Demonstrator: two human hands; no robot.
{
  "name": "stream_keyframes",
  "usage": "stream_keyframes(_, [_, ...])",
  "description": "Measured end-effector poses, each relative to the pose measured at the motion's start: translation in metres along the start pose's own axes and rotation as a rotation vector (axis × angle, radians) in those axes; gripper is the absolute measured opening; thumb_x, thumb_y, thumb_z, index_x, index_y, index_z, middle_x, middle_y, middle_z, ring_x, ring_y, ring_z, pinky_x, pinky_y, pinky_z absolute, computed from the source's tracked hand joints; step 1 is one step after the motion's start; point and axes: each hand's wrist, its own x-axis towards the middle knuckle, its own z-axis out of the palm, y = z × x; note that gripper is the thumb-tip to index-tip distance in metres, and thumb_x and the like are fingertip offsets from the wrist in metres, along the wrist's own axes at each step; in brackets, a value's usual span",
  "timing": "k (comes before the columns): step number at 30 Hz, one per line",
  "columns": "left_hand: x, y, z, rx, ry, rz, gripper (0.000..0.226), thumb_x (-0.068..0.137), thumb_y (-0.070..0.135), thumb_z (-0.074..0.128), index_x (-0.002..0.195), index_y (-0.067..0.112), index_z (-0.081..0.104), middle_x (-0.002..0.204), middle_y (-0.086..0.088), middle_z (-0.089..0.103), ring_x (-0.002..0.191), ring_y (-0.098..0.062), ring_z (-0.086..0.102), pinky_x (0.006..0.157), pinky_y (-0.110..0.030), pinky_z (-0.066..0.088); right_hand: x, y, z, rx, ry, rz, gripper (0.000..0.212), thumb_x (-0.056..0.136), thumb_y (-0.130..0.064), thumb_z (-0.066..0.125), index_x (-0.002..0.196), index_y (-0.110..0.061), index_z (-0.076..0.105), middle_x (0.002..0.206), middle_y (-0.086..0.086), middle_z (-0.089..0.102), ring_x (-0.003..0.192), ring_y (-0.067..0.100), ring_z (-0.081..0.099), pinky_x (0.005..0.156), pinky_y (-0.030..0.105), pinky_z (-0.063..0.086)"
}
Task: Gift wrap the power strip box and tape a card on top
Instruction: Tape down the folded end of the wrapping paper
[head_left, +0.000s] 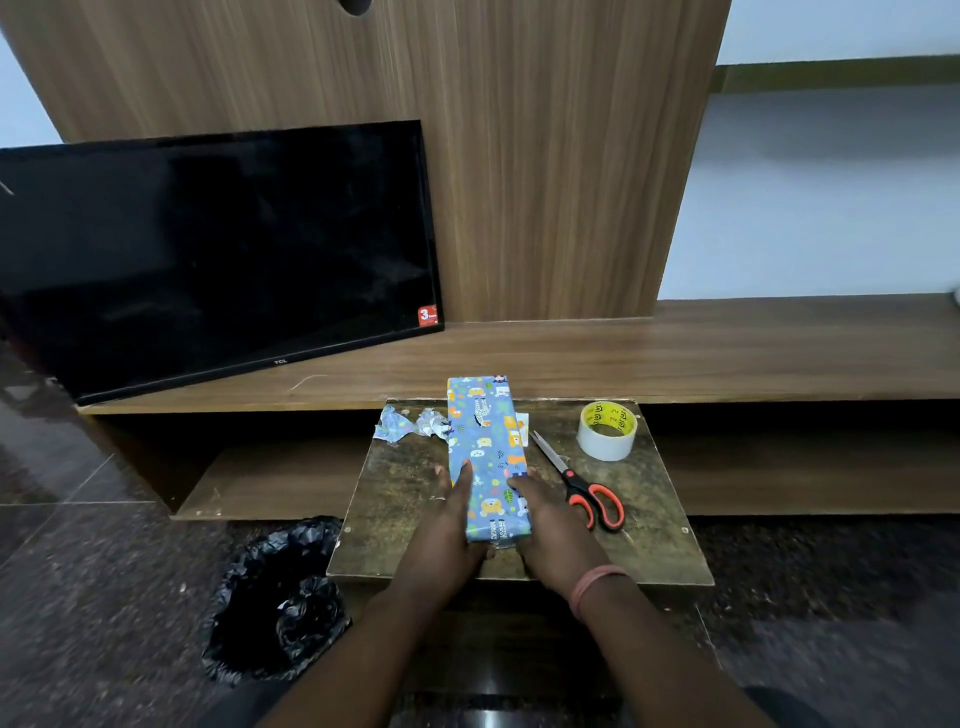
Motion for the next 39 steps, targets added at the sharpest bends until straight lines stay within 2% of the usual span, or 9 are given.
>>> stream_keyframes(6, [0.003, 0.017, -0.007, 0.086, -0.179, -0.112, 0.126, 0.085, 0.018, 0.079, 0.159, 0.028, -0.022, 0.163, -0.022, -0.028, 0.149, -0.034, 0.033, 0.103, -0.031, 0.043, 0.015, 0.013, -0.021, 0.114, -0.159, 0.209, 0.094, 0.065, -0.027, 0.089, 0.144, -0.032, 0.040, 0.135, -0.008, 0.053, 0.121, 0.014, 0.058, 0.103, 0.032, 0.048])
stream_keyframes(10, [0.014, 0.024, -0.011, 0.176, -0.273, -0.192, 0.154, 0.066, 0.041, 0.094, 0.153, 0.031, -0.034, 0.151, -0.023, -0.049, 0.152, -0.045, -0.019, 0.125, -0.053, 0.013, 0.025, 0.028, -0.053, 0.245, 0.040, 0.299, 0.033, 0.087, -0.033, 0.077, 0.115, -0.023, 0.063, 0.104, -0.010, 0.067, 0.101, 0.012, 0.064, 0.083, 0.025, 0.050])
stream_keyframes(13, [0.020, 0.032, -0.020, 0.216, -0.281, -0.180, 0.153, 0.064, 0.053, 0.092, 0.156, 0.031, -0.029, 0.151, -0.018, -0.050, 0.143, -0.039, -0.041, 0.122, -0.057, -0.006, 0.033, 0.052, -0.066, 0.075, 0.251, 0.461, 0.007, 0.092, -0.027, 0.068, 0.098, -0.022, 0.067, 0.100, 0.006, 0.073, 0.091, 0.022, 0.067, 0.081, 0.030, 0.053])
stream_keyframes(19, [0.038, 0.040, -0.025, 0.104, -0.208, -0.104, 0.141, 0.069, 0.057, 0.087, 0.161, 0.030, -0.016, 0.163, -0.011, -0.034, 0.149, -0.030, -0.034, 0.124, -0.050, -0.006, 0.051, 0.074, -0.067, -0.092, 0.428, 0.540, 0.040, 0.092, -0.018, 0.065, 0.131, -0.012, 0.058, 0.134, 0.019, 0.047, 0.104, 0.040, 0.062, 0.091, 0.041, 0.052])
stream_keyframes(27, [0.052, 0.052, -0.018, -0.022, -0.170, -0.128, 0.122, 0.079, 0.055, 0.081, 0.163, 0.028, -0.003, 0.168, -0.007, -0.020, 0.151, -0.028, -0.030, 0.124, -0.049, -0.003, 0.060, 0.080, -0.054, 0.044, 0.491, 0.628, 0.024, 0.096, -0.008, 0.057, 0.120, -0.009, 0.060, 0.107, 0.021, 0.069, 0.101, 0.037, 0.064, 0.070, 0.028, 0.036])
stream_keyframes(30, [0.057, 0.054, -0.016, -0.155, -0.045, -0.113, 0.094, 0.092, 0.044, 0.072, 0.163, 0.025, 0.014, 0.171, -0.006, -0.004, 0.155, -0.022, -0.018, 0.126, -0.044, 0.006, 0.061, 0.073, -0.057, 0.198, 0.574, 0.651, 0.021, 0.094, -0.012, 0.061, 0.114, -0.009, 0.063, 0.107, 0.020, 0.069, 0.101, 0.037, 0.064, 0.072, 0.027, 0.038])
stream_keyframes(33, [0.059, 0.061, -0.016, -0.282, 0.103, -0.068, 0.061, 0.101, 0.029, 0.063, 0.156, 0.022, 0.038, 0.164, 0.001, 0.032, 0.154, -0.014, 0.021, 0.118, -0.029, 0.027, 0.060, 0.057, -0.065, 0.307, 0.620, 0.587, 0.012, 0.091, -0.016, 0.067, 0.103, -0.013, 0.066, 0.095, 0.012, 0.069, 0.086, 0.031, 0.065, 0.069, 0.025, 0.043])
stream_keyframes(36, [0.059, 0.075, -0.020, -0.529, 0.132, -0.096, 0.042, 0.101, 0.024, 0.062, 0.143, 0.023, 0.054, 0.136, 0.009, 0.060, 0.123, -0.005, 0.058, 0.092, -0.009, 0.045, 0.055, 0.032, -0.063, 0.507, 0.663, 0.455, 0.004, 0.088, -0.014, 0.070, 0.089, -0.014, 0.066, 0.073, 0.001, 0.066, 0.069, 0.026, 0.065, 0.061, 0.026, 0.054])
stream_keyframes(39, [0.062, 0.087, -0.014, -0.900, 0.070, -0.238, 0.033, 0.099, 0.026, 0.066, 0.129, 0.017, 0.058, 0.111, 0.003, 0.072, 0.099, -0.012, 0.070, 0.091, -0.027, 0.056, 0.047, 0.009, -0.061, 0.623, 0.656, 0.369, 0.006, 0.087, -0.014, 0.071, 0.085, -0.016, 0.065, 0.070, 0.004, 0.070, 0.065, 0.019, 0.069, 0.061, 0.035, 0.058])
